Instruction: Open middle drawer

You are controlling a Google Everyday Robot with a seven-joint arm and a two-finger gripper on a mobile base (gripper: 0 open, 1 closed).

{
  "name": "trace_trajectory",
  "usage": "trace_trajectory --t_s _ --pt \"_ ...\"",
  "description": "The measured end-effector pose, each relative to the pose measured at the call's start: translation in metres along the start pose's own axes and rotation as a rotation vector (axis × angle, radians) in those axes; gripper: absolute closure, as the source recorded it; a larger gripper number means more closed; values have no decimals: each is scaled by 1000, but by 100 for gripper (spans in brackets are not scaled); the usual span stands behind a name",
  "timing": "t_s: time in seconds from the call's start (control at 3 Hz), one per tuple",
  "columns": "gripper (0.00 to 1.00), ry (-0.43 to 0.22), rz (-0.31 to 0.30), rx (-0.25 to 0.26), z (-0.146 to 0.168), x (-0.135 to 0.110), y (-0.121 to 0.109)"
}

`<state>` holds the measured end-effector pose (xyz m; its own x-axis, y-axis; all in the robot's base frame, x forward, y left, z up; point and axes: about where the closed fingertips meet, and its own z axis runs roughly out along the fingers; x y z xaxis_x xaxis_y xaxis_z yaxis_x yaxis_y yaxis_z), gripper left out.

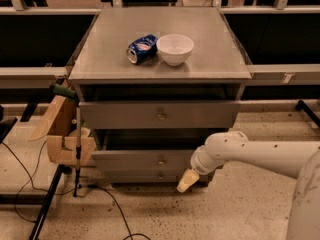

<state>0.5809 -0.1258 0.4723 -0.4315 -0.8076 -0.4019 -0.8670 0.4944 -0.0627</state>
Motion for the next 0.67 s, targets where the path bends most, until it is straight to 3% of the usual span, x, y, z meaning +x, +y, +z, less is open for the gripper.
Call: trace_trajectory --t_s 0.33,0.67 --pt "0 -12 -16 46 -8 -12 -19" --pt "0 -17 -8 9 9 -19 -44"
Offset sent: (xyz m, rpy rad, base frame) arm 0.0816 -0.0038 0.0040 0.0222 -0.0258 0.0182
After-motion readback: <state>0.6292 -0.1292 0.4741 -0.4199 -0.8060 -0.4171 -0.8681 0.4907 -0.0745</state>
